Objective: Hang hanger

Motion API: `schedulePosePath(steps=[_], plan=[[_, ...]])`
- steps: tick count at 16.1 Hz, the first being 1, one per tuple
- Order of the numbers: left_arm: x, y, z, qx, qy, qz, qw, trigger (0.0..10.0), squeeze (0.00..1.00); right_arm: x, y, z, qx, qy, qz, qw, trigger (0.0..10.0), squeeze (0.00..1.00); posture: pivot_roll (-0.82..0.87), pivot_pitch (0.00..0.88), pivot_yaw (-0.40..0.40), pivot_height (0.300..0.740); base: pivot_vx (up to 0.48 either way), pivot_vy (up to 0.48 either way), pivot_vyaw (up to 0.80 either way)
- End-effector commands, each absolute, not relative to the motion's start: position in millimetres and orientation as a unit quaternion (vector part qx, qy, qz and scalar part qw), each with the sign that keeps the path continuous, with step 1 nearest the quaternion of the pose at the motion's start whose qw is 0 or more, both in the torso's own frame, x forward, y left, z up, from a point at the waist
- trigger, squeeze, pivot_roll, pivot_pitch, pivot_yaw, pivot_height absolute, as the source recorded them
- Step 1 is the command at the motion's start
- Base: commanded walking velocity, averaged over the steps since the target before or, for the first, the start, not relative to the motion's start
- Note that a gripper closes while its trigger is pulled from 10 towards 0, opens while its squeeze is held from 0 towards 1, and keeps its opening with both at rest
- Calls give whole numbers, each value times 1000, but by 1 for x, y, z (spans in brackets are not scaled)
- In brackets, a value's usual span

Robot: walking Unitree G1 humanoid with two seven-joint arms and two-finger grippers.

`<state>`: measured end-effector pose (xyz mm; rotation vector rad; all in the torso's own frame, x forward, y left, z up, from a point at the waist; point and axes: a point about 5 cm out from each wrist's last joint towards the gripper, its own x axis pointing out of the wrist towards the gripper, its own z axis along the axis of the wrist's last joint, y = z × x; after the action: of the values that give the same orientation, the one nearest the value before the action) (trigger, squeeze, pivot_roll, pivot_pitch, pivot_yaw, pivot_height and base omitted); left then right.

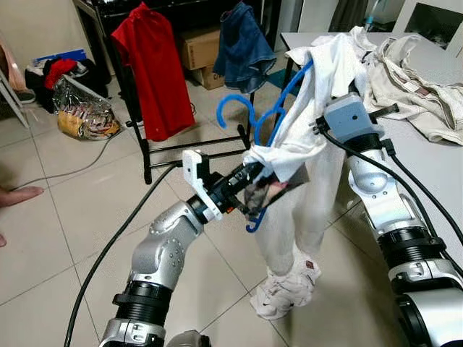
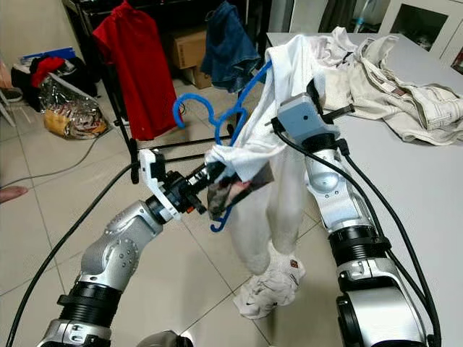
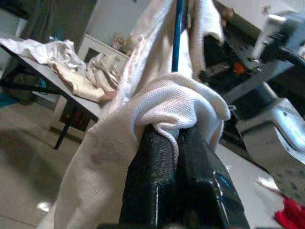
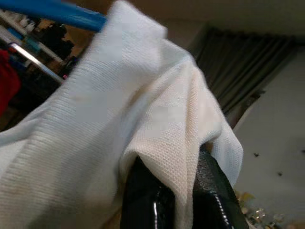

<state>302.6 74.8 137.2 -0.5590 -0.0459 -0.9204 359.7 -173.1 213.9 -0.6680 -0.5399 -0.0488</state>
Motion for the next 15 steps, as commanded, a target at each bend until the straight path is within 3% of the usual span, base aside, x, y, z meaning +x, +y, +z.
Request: schedulePosePath(steps=[1,6,8,11,15], plan=[[308,77,143,-278,-30,-429,859,10000,0,357,-179,221,-320,-275,-42,906,10000,0,10,0,35,723,0,0,0],[311,80,141,-288,-24,-417,862,10000,0,348,-180,236,-309,-326,-82,890,10000,0,12,0,33,723,0,0,0],[313,80,141,-292,-24,-410,864,10000,0,345,-171,232,-323,-331,-58,885,10000,0,6,0,36,723,0,0,0],[316,80,143,-289,-28,-404,867,10000,0,345,-164,214,-302,-289,-13,908,10000,0,1,0,38,723,0,0,0],[318,82,145,-293,-32,-399,869,10000,0,338,-160,213,-311,-306,-13,900,10000,0,7,0,39,723,0,0,0]])
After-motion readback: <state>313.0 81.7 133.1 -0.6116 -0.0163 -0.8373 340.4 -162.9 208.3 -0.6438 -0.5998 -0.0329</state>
